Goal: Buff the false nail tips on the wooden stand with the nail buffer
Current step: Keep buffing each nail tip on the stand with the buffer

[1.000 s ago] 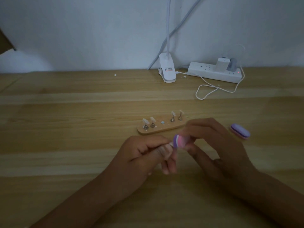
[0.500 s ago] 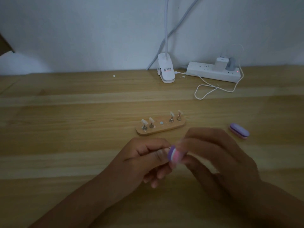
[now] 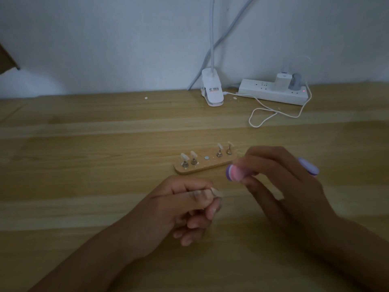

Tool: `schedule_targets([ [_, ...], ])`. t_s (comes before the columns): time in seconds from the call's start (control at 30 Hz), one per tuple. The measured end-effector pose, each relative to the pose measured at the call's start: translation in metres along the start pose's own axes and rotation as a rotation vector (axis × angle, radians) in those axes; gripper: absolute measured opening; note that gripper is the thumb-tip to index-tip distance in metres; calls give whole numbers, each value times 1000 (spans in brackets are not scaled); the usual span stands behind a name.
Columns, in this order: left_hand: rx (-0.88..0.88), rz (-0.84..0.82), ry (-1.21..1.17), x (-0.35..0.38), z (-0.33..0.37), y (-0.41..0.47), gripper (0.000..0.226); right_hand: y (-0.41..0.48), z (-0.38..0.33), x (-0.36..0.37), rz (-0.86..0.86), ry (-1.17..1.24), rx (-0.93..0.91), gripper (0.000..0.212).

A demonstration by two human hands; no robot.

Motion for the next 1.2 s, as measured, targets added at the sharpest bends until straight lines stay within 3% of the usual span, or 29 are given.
schedule_targets([
  [0.13, 9, 2, -20, 1, -1, 0, 23, -15, -19, 9, -61, 172, -77, 19],
  [0.23, -5, -45, -23, 3, -1, 0, 25, -6, -9, 8, -145, 210, 10, 22],
  [0.37, 8, -51, -59, 1, 0, 0, 25, -2, -10, 3, -71, 139, 15, 19],
  [0.43, 8, -78, -113, 3, -2, 0, 25, -8, -20, 6, -98, 285, -21, 23],
  [0.5, 14, -117, -158, 6, -1, 0, 24, -7, -19, 8, -157, 205, -70, 22],
  [0.57, 36, -144, -200, 6, 1, 0, 23, -2, -8, 4, -74, 38, -36, 20],
  [0.67, 56, -154, -229, 7, 3, 2, 24, -2, -13, -3, 5, 47, -71, 20],
  [0.8, 53, -175, -243, 10, 0, 0, 23, -9, -17, 6, -112, 72, -149, 24],
  [0.97, 51, 52, 167, 3, 3, 3, 22, 0, 4, 1, -21, 36, -29, 22],
  [1.07, 141, 233, 475, -2, 6, 2, 15, -10, -6, 12, -146, 63, -94, 22],
  [1.2, 186, 366, 791, -3, 9, 0, 15, 0, 15, 8, -209, 179, 89, 22],
])
Point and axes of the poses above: each hand's wrist, its own y-axis towards the middle knuckle, its own x-axis out of the palm, z = x × y, the point moved 5 cm from there along y, towards the middle knuckle, and after that the axes turned 11 degrees about -z, right-handed, at the moved point
